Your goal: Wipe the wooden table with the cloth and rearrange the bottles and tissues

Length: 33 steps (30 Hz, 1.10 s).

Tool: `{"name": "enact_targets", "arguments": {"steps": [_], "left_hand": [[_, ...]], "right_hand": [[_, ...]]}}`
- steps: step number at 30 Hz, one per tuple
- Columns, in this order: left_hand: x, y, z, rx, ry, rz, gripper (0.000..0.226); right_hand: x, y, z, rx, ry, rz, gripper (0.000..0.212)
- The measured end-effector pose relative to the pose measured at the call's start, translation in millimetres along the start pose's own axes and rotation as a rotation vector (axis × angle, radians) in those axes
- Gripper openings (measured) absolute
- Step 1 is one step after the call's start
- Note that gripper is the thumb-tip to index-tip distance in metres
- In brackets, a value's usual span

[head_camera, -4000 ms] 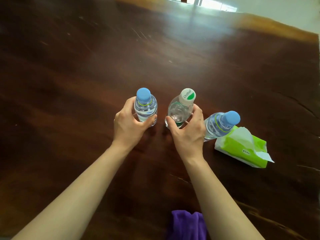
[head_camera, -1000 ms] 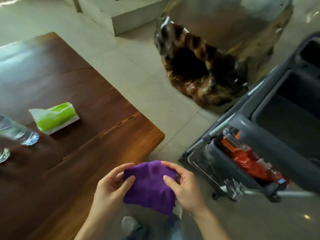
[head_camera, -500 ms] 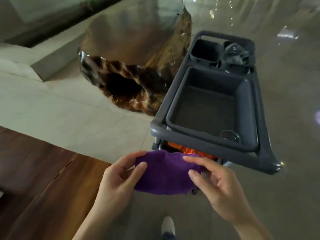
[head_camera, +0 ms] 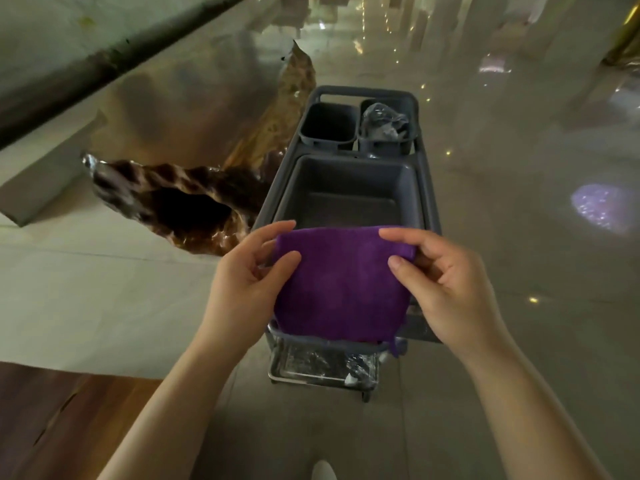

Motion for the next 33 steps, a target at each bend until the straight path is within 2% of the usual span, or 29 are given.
{"name": "enact_targets", "arguments": {"steps": [6,10,13,18,23,26,29,31,33], "left_hand": [[-6.8,-83.3,-17.8,0.13,-0.025,0.127,0.03],[-2.8,-124.5,-28.8,0.185,-0.081,0.293,0.036],[-2.4,-136.5,-32.5,0.114,-0.092,0.481,0.041],[-10.3,-121.6,-31.3,-0.181,-0.058,0.825,0.04],[-14.8,-132.2,-25.3,-0.173,-0.103,1.017,0.048],[-15.0,-132.2,-19.8,-0.194,-0.091,1.064,0.047],[-16.1,-132.6,-18.6,-0.205,-0.115,1.074,0.049],[-15.0,-131.8,-18.7,-0.202,-0.136,1.058,0.05],[-14.8,-131.1,-15.6,-0.209,-0.145,1.06,0.046]], "right_hand": [[-14.4,79.2,-30.5,-0.163,-0.066,-0.133,0.036],[-26.7,104.0,-51.9,-0.165,-0.106,-0.298,0.041],[-32.6,109.3,-62.0,-0.116,-0.108,-0.416,0.049],[-45.2,108.4,-68.3,-0.04,-0.142,-0.704,0.068],[-42.2,101.1,-62.6,0.018,-0.068,-1.008,0.06],[-36.3,97.5,-56.4,0.048,-0.031,-1.045,0.056],[-40.6,98.4,-54.6,0.005,-0.098,-1.034,0.053],[-34.9,89.7,-53.7,-0.041,-0.14,-0.984,0.051],[-23.7,67.3,-51.3,-0.055,-0.067,-0.84,0.043]]}}
Point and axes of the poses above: each hand's wrist, its own z-axis towards the middle knuckle, its own x-axis out of the back of the hand, y = z × x, the point moved 8 cm from there along z, towards the middle knuckle, and after that the axes turned 4 degrees about -z, right-handed, at the moved point
